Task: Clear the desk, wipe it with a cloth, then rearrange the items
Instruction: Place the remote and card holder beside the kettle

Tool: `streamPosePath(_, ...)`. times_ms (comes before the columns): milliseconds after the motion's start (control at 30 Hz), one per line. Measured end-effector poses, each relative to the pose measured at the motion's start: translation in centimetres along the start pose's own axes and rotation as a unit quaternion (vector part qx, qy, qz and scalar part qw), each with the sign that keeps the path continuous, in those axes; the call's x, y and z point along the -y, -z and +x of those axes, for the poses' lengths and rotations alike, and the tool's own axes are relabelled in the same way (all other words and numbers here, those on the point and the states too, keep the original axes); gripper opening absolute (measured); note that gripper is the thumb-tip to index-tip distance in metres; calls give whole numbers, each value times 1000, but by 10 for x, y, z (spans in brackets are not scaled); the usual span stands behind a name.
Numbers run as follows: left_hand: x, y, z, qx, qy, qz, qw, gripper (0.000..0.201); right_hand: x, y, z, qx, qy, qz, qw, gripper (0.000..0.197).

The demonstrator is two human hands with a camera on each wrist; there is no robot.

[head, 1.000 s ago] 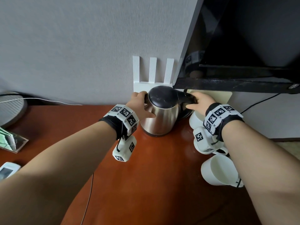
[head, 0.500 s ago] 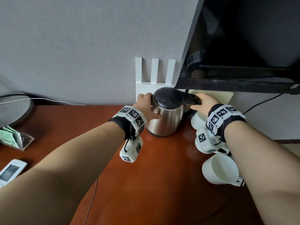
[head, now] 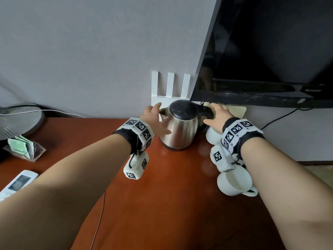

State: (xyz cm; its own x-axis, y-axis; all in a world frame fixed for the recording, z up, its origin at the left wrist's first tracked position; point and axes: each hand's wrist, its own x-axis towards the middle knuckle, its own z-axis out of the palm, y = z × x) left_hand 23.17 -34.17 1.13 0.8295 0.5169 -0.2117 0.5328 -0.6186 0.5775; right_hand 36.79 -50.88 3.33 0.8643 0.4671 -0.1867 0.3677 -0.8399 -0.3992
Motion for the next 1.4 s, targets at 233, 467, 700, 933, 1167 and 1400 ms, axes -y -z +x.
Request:
streamPosePath(233, 41, 40, -51, -18, 1, 16, 1000, 102, 59, -3, -59, 12, 51, -79, 996, 67)
streamPosePath(467, 147, 99, -118, -49, 49, 30, 997, 99, 163, -65, -109, 86, 129, -123, 980, 64)
streamPosePath(700, 293, 126, -184, -24, 157, 60, 986, 101, 267, -176, -138, 183, 178, -141, 956, 61)
streamPosePath(933, 382, 118, -208, 67, 212, 89, 971, 107, 355, -265, -140, 217, 174, -113, 954, 80)
streamPosePath(1167, 410, 103, -198, 98, 205, 95, 969, 101, 415, -325, -116, 195, 149, -30, 969, 104)
streamPosePath(1400, 411, 100, -192, 103, 189, 118, 970, 77, 422, -359, -95, 124, 170, -67, 975, 59)
